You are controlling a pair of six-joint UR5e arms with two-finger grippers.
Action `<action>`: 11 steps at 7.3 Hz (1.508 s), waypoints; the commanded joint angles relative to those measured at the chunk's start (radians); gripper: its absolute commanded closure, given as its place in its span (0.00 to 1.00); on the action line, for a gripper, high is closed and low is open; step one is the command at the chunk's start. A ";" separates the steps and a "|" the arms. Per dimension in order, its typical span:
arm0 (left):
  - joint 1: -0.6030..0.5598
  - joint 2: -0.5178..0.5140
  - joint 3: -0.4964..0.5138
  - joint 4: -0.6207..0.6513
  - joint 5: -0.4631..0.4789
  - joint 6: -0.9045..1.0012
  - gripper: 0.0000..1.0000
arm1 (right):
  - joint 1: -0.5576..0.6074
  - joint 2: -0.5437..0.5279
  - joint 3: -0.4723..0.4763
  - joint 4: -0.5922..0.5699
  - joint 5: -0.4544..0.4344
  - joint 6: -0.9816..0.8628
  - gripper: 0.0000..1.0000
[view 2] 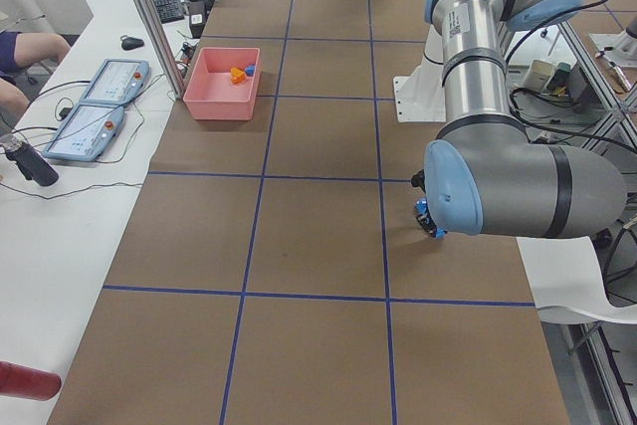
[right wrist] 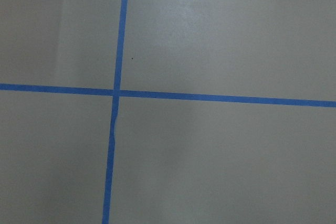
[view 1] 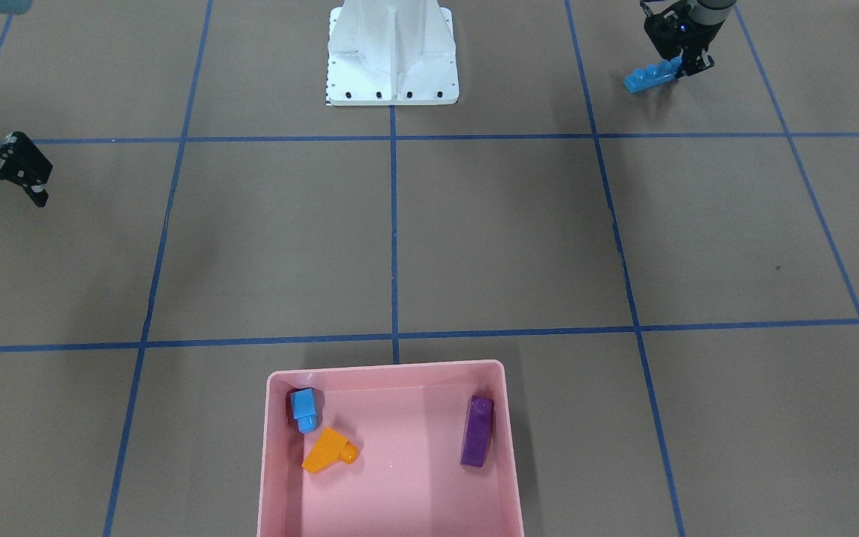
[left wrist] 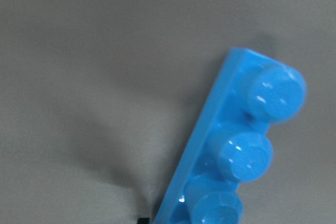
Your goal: Put all blocks into box
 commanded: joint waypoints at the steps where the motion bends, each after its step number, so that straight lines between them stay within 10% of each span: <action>1: 0.001 0.001 -0.003 -0.002 0.016 -0.062 0.89 | 0.004 0.000 0.000 0.001 0.014 0.001 0.01; 11: -0.318 -0.204 -0.169 0.005 -0.040 -0.572 1.00 | 0.167 -0.159 -0.011 0.004 0.120 -0.303 0.01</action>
